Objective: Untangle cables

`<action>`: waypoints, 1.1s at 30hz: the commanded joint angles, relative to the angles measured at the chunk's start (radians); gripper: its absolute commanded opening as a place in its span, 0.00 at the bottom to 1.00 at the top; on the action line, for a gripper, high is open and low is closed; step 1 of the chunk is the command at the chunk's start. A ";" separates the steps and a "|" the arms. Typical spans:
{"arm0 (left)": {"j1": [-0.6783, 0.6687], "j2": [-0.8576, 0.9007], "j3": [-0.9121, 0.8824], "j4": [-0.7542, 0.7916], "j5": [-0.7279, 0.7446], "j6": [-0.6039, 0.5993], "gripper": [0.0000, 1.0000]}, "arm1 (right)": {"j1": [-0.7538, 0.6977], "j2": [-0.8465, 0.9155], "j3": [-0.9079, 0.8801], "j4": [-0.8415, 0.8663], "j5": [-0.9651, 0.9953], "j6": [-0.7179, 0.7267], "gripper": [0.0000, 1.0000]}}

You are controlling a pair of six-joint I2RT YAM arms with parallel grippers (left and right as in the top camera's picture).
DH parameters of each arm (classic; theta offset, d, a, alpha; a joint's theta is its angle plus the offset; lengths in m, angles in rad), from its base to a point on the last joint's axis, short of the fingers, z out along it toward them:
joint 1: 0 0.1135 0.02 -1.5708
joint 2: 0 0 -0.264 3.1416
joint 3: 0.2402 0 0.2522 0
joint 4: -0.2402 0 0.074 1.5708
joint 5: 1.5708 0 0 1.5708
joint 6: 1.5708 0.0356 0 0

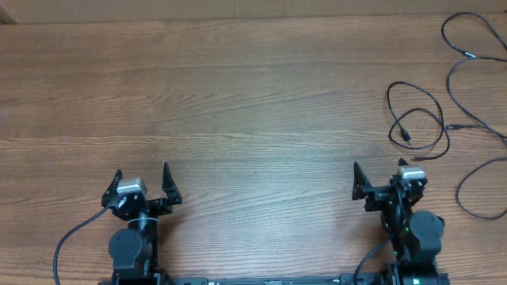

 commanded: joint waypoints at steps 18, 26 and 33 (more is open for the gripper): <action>0.006 -0.013 -0.005 0.004 -0.016 -0.021 1.00 | -0.006 -0.156 -0.010 0.003 -0.001 0.004 1.00; 0.006 -0.013 -0.005 0.004 -0.016 -0.021 1.00 | -0.006 -0.156 -0.010 0.003 -0.001 0.004 1.00; 0.006 -0.013 -0.005 0.004 -0.016 -0.021 1.00 | -0.006 -0.156 -0.010 0.003 -0.001 0.004 1.00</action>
